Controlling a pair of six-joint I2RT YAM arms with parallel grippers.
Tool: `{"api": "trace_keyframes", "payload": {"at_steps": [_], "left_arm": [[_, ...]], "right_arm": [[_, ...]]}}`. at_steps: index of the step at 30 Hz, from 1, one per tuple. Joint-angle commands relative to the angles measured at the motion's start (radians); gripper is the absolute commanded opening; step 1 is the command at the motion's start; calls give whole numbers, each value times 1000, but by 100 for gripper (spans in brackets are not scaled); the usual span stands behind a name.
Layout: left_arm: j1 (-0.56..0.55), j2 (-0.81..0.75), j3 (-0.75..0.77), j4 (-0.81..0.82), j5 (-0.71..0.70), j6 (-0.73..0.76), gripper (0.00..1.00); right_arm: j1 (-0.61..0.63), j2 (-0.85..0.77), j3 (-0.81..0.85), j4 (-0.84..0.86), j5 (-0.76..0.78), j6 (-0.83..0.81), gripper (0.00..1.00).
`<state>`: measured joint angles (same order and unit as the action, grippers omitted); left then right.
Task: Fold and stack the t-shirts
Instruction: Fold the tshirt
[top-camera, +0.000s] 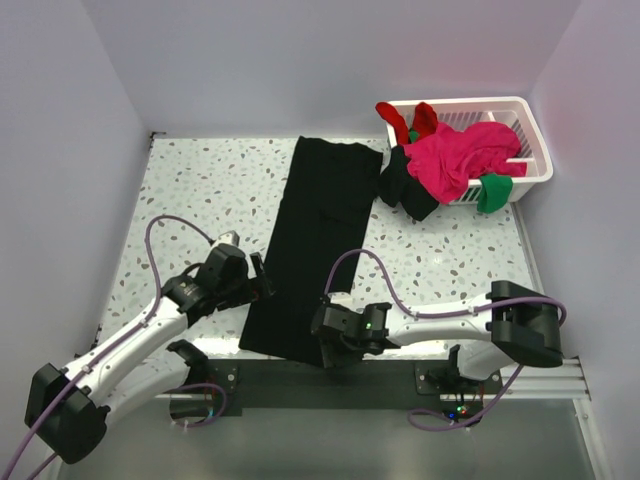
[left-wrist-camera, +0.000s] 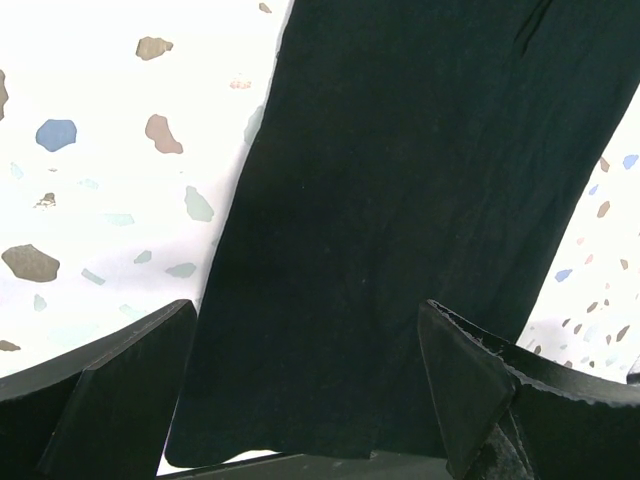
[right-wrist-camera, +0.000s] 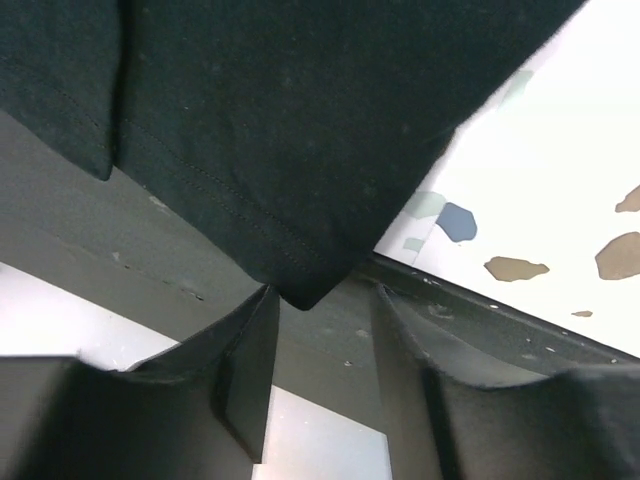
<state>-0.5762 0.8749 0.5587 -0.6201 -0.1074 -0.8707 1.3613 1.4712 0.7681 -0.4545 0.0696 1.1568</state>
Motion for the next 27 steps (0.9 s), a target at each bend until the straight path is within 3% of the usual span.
{"api": "trace_keyframes", "payload": {"at_steps": [1,3,4,5,10,19,27], "left_arm": [[6,7,0,-1,8,22,98],[6,13,0,-1,14,29,98],[6,13,0,-3,14,29,98],[6,15,-2,-4,12,30,98],[4,35,-5,-10,-15,27,96],[-59,70,-14,-7,17,30,91],[-154,10,-135,16,112,-54,78]], "right_arm": [[2,20,42,17,29,11,41],[2,31,43,4,21,9,33],[2,28,40,1,19,12,23],[4,23,37,-12,22,20,18],[4,-60,1,-75,76,72,4],[1,-259,-108,-251,157,204,0],[-8,-370,-177,-294,168,251,0]]}}
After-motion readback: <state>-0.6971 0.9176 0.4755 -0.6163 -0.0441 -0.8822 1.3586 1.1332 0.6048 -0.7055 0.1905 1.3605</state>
